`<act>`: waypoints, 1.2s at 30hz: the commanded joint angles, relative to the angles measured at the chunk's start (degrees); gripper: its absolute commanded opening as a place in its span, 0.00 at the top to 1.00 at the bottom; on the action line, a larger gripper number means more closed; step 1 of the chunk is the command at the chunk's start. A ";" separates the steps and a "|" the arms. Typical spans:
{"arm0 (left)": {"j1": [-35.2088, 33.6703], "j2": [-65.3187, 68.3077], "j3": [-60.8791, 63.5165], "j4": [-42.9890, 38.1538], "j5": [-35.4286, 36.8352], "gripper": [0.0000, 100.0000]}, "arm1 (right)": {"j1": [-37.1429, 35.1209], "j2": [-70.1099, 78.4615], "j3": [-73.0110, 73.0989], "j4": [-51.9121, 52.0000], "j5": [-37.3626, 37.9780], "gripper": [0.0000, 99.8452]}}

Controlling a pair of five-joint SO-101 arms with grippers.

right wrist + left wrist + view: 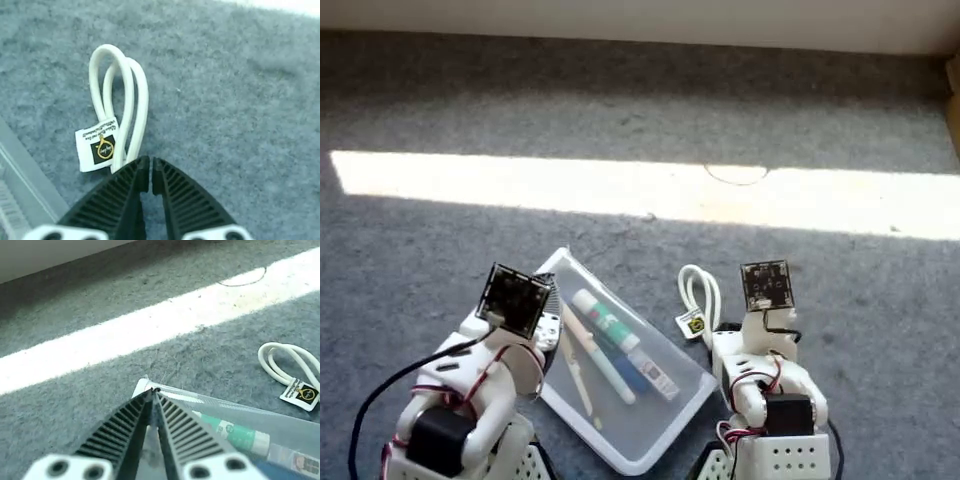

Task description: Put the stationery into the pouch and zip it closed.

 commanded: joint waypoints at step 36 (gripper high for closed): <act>-19.82 0.22 23.08 6.07 0.44 0.99 | 2.33 -0.84 6.46 4.70 -7.82 1.00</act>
